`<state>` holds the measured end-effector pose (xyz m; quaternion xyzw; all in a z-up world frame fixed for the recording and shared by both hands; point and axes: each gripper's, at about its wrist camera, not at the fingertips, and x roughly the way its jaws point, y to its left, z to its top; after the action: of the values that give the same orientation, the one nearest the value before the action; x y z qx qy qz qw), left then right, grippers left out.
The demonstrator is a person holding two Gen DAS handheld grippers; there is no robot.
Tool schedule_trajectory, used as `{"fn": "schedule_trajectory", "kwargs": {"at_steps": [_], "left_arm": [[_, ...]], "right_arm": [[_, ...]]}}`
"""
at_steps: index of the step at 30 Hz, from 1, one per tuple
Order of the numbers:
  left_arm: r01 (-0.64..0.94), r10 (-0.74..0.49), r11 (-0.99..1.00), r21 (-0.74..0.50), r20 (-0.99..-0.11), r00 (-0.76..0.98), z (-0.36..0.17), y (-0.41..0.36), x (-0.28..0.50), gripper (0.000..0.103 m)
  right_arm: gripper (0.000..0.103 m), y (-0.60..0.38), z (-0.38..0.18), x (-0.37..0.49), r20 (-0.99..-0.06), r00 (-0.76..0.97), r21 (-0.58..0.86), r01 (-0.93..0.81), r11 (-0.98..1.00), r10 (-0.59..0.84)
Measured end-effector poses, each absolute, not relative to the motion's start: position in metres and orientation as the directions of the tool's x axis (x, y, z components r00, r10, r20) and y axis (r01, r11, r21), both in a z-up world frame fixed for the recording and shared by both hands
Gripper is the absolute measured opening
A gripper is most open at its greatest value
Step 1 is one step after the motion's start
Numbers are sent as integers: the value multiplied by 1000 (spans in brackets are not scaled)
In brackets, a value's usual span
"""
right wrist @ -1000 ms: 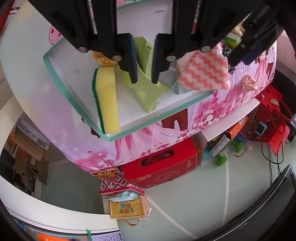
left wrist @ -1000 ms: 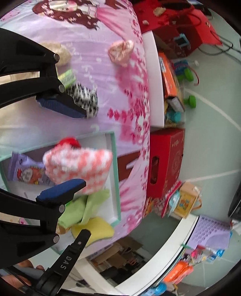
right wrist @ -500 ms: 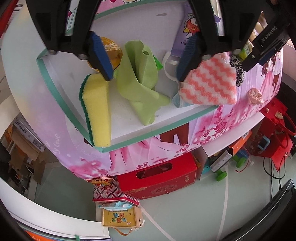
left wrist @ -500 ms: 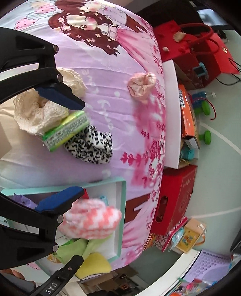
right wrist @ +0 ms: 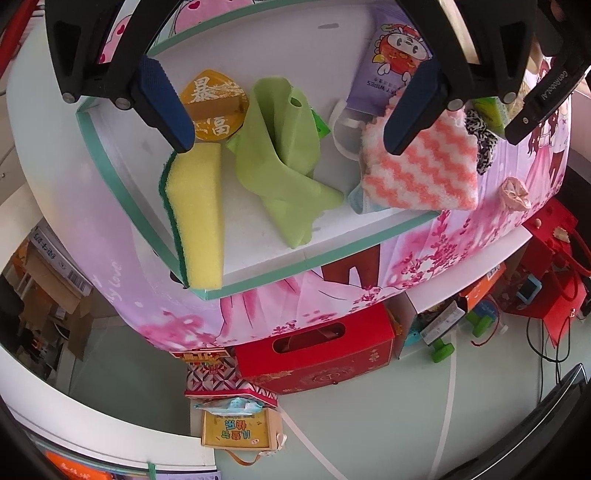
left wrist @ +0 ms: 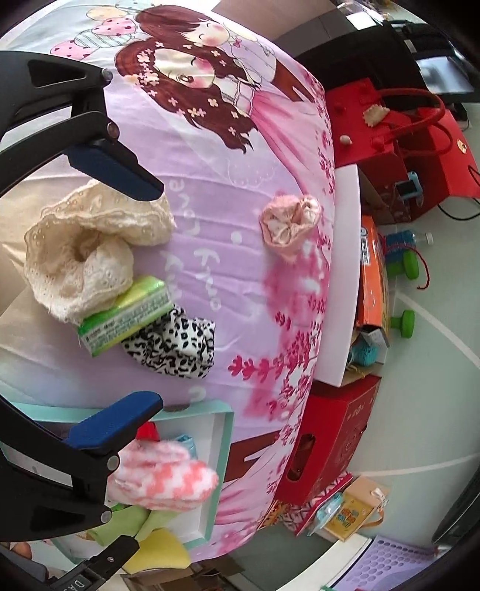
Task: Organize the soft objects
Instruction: 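Move the left tool to the beige lace fabric while the right tool approaches the green tissue pack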
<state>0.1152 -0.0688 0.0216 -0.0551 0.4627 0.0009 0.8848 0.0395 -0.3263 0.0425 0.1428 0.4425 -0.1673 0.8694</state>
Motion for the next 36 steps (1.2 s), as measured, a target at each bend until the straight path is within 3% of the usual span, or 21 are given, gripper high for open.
{"fn": "schedule_trajectory", "kwargs": {"at_steps": [25,36], "left_arm": [[-240,91,969,-61,-814,574,39,14,98,103],[-317,104,943,-96,-823,558,28,49,90,103]], "right_arm": [[103,-273,60,50,-799,591,93,305,948,-112],[103,-206,69,62,-774,633,137,144,980,15]]}}
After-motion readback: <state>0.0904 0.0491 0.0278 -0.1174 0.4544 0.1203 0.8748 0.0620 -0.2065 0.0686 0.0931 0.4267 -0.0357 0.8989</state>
